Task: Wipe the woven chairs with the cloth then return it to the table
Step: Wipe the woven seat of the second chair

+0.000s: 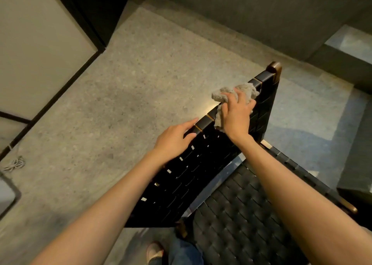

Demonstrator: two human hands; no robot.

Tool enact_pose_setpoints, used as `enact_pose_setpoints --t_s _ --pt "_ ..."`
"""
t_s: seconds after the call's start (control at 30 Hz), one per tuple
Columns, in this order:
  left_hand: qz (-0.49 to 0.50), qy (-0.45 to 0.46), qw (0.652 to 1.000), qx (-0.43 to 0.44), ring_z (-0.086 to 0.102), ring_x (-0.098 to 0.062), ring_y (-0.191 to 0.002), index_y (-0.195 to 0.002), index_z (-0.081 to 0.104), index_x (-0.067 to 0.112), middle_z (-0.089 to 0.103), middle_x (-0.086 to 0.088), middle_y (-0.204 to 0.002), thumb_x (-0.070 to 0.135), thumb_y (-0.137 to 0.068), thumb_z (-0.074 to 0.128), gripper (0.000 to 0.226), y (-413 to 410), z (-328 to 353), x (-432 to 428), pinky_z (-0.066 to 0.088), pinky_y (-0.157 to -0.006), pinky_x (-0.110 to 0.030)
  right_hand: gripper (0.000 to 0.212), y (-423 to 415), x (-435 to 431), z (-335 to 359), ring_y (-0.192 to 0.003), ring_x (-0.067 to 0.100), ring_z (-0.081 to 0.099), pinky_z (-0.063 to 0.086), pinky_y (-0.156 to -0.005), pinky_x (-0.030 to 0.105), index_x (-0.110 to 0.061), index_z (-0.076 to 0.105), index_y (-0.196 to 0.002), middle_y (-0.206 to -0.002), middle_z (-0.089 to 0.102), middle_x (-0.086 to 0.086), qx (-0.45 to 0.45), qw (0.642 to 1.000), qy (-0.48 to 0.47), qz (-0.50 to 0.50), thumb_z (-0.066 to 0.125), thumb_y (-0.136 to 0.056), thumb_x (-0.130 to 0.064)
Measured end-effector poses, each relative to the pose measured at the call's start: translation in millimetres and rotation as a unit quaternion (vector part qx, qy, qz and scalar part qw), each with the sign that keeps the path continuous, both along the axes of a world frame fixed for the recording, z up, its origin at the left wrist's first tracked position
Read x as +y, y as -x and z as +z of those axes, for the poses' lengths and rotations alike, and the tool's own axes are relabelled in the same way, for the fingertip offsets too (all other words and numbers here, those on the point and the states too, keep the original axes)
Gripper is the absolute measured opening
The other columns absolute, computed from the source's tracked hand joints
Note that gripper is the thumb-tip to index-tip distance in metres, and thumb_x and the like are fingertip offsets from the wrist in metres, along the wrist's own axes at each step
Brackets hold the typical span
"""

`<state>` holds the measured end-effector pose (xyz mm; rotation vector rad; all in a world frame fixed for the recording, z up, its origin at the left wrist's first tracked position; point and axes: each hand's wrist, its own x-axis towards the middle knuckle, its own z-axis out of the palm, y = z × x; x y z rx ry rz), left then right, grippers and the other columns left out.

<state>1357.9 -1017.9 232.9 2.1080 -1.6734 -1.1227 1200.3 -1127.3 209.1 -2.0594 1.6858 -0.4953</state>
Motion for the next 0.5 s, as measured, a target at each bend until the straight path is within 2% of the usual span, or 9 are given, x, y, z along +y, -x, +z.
enact_pose_setpoints --t_s 0.1,0.17,0.23,0.3,0.37,0.43,0.5 --pt "0.065 0.007 0.998 -0.024 0.051 -0.015 -0.125 -0.138 0.046 0.032 0.053 0.009 -0.137 0.028 -0.097 0.051 0.042 -29.3 8.8 53.4 0.042 -0.103 -0.037 0.033 -17.9 46.3 0.6 -0.129 0.043 0.022 0.037 -0.095 0.050 -0.018 0.055 -0.128 -0.144 0.038 0.010 0.026 0.998 0.000 0.066 0.041 -0.098 -0.022" --pt "0.108 0.004 0.994 -0.035 0.057 -0.015 -0.116 -0.133 0.052 0.029 0.056 0.006 -0.133 0.027 -0.097 0.050 0.036 -48.6 14.4 90.9 0.043 -0.096 -0.030 0.035 -30.6 74.7 -1.1 -0.132 0.040 0.025 0.025 -0.105 0.046 -0.019 0.054 -0.130 -0.144 0.040 0.007 0.076 0.991 0.008 0.109 0.037 -0.099 -0.024" --pt "0.149 0.004 0.988 -0.038 0.058 -0.015 -0.114 -0.131 0.055 0.028 0.059 0.006 -0.130 0.027 -0.097 0.049 0.034 -63.6 18.9 124.8 0.041 -0.091 -0.027 0.036 -44.8 103.0 -1.9 -0.133 0.034 0.031 0.015 -0.108 0.040 -0.019 0.053 -0.131 -0.144 0.042 0.003 0.101 0.983 0.011 0.156 0.033 -0.101 -0.026" --pt "0.183 0.002 0.982 -0.042 0.056 -0.016 -0.116 -0.129 0.056 0.027 0.060 0.006 -0.128 0.026 -0.097 0.049 0.033 -74.2 22.1 155.5 0.042 -0.092 -0.029 0.032 -62.9 136.9 3.2 -0.129 0.018 0.038 0.016 -0.108 0.030 -0.011 0.055 -0.126 -0.136 0.051 0.007 0.024 0.977 -0.005 0.210 0.039 -0.100 -0.019" --pt "0.212 0.003 0.976 -0.041 0.058 -0.015 -0.113 -0.128 0.058 0.025 0.061 0.006 -0.126 0.026 -0.097 0.051 0.032 -81.3 23.6 184.7 0.043 -0.090 -0.028 0.027 -83.5 173.8 8.9 -0.117 -0.001 0.043 0.019 -0.099 0.017 -0.003 0.058 -0.121 -0.127 0.060 0.009 -0.048 0.961 -0.039 0.271 0.047 -0.098 -0.012" --pt "0.240 0.006 0.970 -0.039 0.059 -0.015 -0.109 -0.126 0.059 0.024 0.062 0.006 -0.124 0.025 -0.096 0.052 0.031 -85.5 23.9 213.0 0.043 -0.085 -0.026 0.029 -102.1 211.9 11.7 -0.109 0.014 0.045 0.022 -0.092 0.025 -0.011 0.061 -0.121 -0.126 0.060 -0.001 -0.028 0.951 -0.046 0.306 0.040 -0.101 -0.017" --pt "0.266 0.011 0.963 -0.034 0.061 -0.016 -0.106 -0.123 0.062 0.023 0.065 0.005 -0.121 0.022 -0.095 0.054 0.029 -88.4 24.8 240.4 0.046 -0.084 -0.027 0.033 -114.6 247.8 15.1 -0.105 0.023 0.047 0.025 -0.092 0.031 -0.015 0.063 -0.117 -0.124 0.061 -0.003 -0.049 0.945 -0.075 0.315 0.033 -0.103 -0.019"
